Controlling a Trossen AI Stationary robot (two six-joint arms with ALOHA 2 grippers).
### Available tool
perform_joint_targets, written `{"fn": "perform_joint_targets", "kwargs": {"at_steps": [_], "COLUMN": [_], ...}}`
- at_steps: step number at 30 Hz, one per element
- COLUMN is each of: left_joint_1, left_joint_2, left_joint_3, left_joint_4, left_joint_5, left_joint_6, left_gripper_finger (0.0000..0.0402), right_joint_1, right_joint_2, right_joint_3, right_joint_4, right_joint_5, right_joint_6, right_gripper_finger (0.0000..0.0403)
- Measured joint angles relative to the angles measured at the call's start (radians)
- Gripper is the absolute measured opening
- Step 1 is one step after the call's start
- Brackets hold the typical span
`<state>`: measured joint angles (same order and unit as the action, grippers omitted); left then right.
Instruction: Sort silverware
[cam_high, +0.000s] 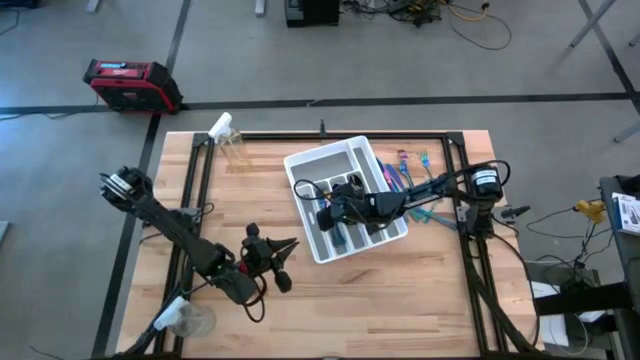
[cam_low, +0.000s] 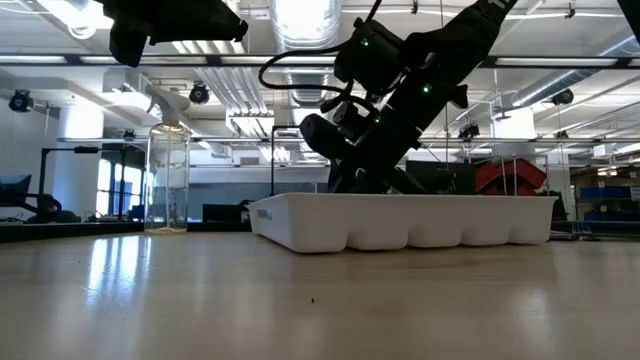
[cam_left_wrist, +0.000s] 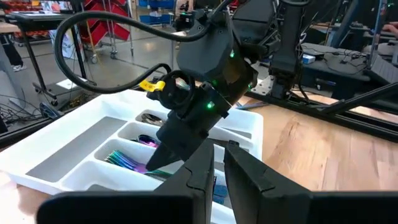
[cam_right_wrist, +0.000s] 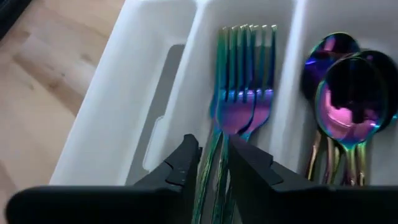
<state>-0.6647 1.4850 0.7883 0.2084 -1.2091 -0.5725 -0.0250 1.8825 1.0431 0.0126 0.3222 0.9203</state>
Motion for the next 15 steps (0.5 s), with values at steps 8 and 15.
{"fn": "perform_joint_targets", "kwargs": {"at_steps": [8,15], "left_joint_1": [-0.009,-0.011], "left_joint_2": [0.001,0.001], "left_joint_3": [-0.016,-0.07], "left_joint_4": [-0.001,0.0], "left_joint_5": [0.024,0.05], "left_joint_6": [-0.026,-0.133], "left_gripper_finger": [0.0025,0.0025], "right_joint_1": [0.03,0.16], "right_joint_2": [-0.114,-0.317], "right_joint_3": [-0.002,-0.02], "right_joint_4": [-0.142,-0.644], "right_joint_5": [-0.068,-0.026], "right_joint_6": [-0.273,-0.453], "right_gripper_finger": [0.0117,0.0141]}}
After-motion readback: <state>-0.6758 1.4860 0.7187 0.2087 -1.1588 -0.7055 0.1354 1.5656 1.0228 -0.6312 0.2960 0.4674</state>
